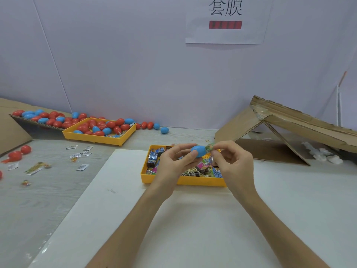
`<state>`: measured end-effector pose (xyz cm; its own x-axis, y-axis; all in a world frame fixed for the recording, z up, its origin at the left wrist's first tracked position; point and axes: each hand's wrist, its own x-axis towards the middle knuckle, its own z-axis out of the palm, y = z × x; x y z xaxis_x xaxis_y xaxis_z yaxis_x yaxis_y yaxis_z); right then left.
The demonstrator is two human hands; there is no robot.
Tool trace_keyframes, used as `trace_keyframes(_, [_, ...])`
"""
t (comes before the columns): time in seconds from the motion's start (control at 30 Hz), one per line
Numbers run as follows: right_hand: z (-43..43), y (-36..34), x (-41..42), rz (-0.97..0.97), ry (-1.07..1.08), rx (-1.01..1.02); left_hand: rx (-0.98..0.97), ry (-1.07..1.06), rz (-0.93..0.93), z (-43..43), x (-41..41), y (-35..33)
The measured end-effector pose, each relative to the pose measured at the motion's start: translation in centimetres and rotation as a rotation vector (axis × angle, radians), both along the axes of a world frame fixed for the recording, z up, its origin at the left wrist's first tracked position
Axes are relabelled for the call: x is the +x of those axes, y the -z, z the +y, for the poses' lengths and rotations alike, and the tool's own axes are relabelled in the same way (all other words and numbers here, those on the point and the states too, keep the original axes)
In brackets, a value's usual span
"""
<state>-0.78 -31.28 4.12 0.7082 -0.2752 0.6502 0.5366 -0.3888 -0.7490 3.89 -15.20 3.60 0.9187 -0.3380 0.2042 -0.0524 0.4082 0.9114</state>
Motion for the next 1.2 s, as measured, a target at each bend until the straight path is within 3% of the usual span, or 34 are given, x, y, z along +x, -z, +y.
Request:
trace_keyframes(0.33, [-0.4,0.0,0.7,0.154,-0.167,0.267,-0.059,0.104,0.054,0.2,0.2,0.1])
trace_keyframes(0.7, [-0.1,0.6,0.7,0.140,-0.046,0.055,0.030,0.061,0.018,0.3,0.3,0.4])
trace_keyframes(1.2, [1.0,0.9,0.1,0.108,-0.026,-0.043,0.051,-0.019,0.045,-0.1,0.4,0.7])
